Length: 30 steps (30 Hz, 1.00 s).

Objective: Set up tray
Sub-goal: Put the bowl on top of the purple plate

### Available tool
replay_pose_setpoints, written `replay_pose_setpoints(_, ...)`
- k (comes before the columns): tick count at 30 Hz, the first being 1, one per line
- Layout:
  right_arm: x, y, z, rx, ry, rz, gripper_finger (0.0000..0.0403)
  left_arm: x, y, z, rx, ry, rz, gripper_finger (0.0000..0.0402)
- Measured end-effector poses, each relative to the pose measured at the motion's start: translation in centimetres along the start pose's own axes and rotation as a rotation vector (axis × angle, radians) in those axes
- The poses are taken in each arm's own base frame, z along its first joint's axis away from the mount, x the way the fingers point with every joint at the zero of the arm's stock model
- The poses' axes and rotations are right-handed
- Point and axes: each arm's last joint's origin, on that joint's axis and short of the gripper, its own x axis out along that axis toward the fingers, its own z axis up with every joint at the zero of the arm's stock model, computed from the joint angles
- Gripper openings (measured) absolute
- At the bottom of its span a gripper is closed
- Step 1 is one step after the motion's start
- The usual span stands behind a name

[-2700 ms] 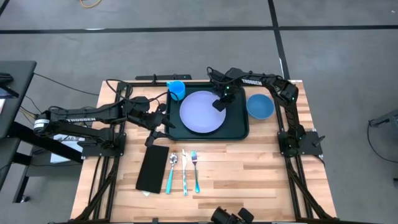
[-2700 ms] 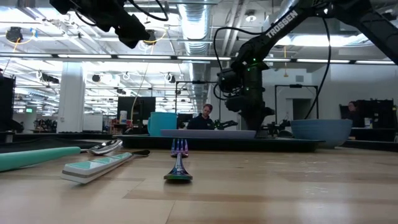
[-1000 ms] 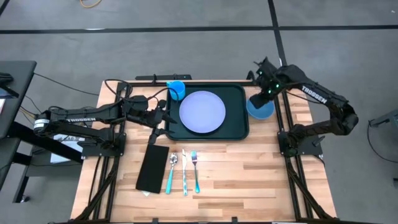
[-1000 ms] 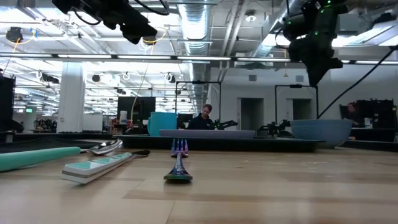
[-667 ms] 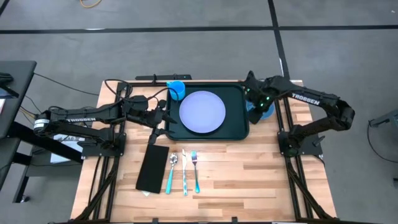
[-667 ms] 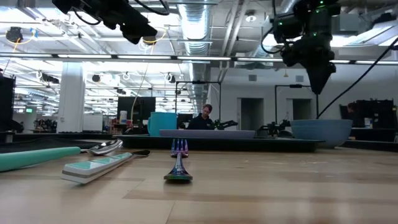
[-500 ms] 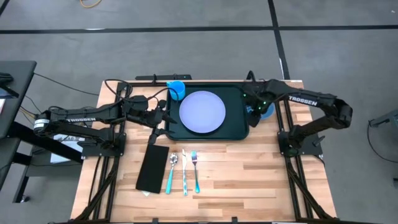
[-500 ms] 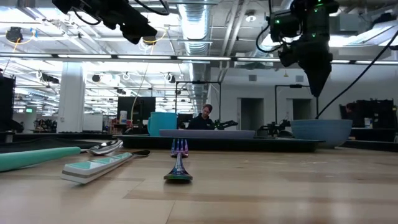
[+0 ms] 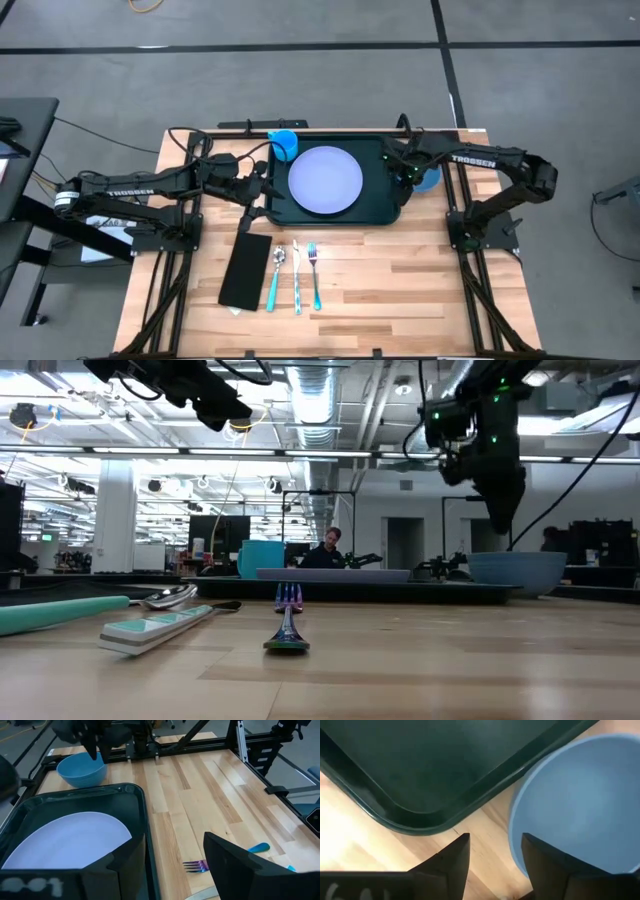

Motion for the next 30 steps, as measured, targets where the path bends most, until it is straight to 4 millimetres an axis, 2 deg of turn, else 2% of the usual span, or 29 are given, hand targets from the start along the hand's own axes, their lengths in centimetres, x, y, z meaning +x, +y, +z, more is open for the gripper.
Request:
replay_pose_setpoints(9,2.8,-0.9,0.3,0.026,0.057,-0.008,0.0162,0.0,0.0,0.0,-0.001,0.001,0.000,0.0192)
replay_pose_setpoints(20,4.5,-1.5,-0.1,0.047,0.048,-0.005,0.0150,0.0,0.0,0.0,0.000,0.000,0.000,0.0192)
replay_pose_setpoints(25,4.9,-1.5,-0.3,0.045,0.055,-0.006,0.0119,0.0,0.0,0.0,0.000,-0.001,0.001,0.0192)
replay_pose_setpoints(30,4.9,-1.5,-0.3,0.039,0.054,-0.005,0.0058,0.0,0.0,0.0,0.000,0.000,0.001,0.0192)
